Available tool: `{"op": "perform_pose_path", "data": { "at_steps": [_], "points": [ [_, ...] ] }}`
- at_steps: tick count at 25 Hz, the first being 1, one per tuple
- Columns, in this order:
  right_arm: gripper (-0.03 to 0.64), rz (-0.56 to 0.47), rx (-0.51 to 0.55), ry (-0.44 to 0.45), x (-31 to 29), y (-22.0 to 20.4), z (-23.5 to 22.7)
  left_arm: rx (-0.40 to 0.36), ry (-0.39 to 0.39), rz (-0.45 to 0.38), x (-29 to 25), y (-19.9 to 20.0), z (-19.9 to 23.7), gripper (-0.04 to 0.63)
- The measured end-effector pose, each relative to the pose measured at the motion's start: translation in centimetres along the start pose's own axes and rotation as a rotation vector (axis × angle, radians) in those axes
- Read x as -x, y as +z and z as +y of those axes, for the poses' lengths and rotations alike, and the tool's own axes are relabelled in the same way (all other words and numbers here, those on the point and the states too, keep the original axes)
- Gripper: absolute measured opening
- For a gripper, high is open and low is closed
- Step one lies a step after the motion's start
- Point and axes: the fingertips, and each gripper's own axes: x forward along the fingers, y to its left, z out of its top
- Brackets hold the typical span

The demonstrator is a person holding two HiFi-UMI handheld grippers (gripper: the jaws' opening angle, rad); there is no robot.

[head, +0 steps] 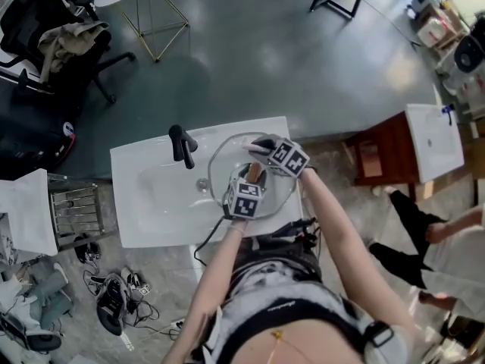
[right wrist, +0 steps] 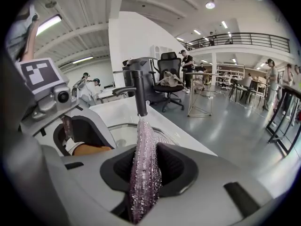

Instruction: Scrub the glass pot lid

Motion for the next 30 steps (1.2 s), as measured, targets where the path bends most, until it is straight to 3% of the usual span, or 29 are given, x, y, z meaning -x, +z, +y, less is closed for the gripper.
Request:
{"op": "perform_pose_path", "data": {
  "at_steps": [16,30],
  "points": [
    [0.095,-0.082,-0.134,-0.139,5.2,-5.1,1.3,-0.003,0.008,0.006,0.0,-0.1,0.4,0.199],
    [0.095,-0.092,-0.163,-0.147,7.7,-7.1,4.4,-0.008,0.035,0.007,0.0,0.2,0.4,0.193]
  ]
}}
